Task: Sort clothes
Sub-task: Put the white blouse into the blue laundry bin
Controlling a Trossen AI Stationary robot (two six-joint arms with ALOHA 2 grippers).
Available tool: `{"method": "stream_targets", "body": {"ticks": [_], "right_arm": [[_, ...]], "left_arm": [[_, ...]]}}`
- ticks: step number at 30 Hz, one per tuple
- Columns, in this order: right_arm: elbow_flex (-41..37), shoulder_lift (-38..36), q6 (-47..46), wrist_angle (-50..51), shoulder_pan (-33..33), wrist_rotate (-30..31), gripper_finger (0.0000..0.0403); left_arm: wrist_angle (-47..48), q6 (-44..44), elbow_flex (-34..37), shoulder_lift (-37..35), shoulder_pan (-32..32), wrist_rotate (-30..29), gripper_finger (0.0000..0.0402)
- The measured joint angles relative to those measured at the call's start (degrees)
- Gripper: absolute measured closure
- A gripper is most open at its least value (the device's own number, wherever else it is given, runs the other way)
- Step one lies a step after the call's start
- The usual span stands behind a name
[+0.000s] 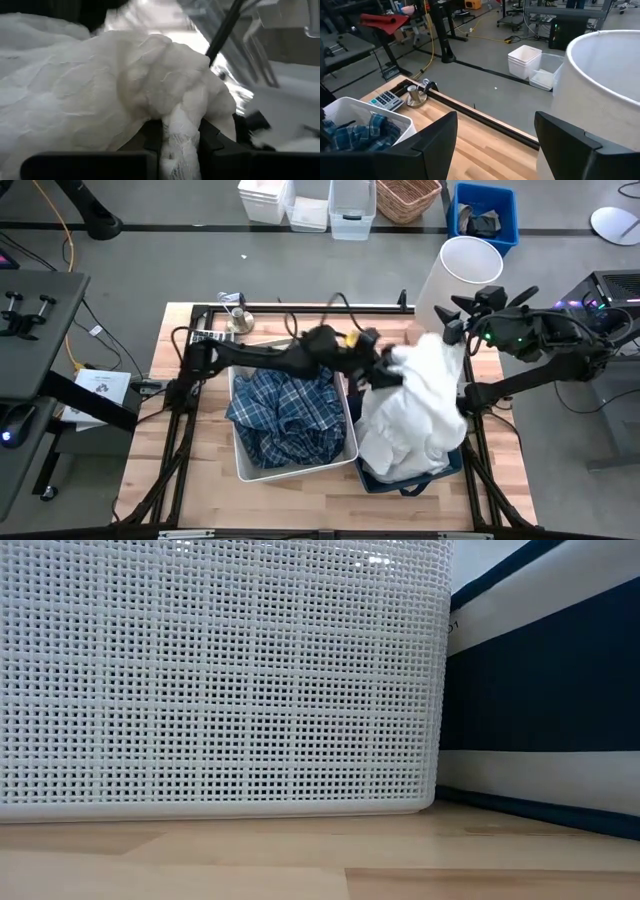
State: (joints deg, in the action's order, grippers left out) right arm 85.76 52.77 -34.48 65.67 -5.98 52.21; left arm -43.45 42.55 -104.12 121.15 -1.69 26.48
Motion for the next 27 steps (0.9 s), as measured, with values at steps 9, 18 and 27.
{"method": "stream_targets", "body": {"ticks": [9, 18, 27], "right_arm": [[0.00, 0.00, 1.31, 2.17, 0.00, 0.13, 0.0142], [0.00, 0.04, 2.42, 2.98, 0.00, -0.20, 0.0142], [0.00, 0.07, 3.47, 3.00, 0.00, -2.78, 0.0142]], "left_arm": [[21.42, 2.16, 0.06, 7.37, 2.44, 4.09, 0.0361], [25.59, -2.81, -0.13, 6.89, 6.60, -1.23, 0.0245], [51.15, -19.74, -13.86, 5.94, 6.64, -1.17, 0.0091]]}}
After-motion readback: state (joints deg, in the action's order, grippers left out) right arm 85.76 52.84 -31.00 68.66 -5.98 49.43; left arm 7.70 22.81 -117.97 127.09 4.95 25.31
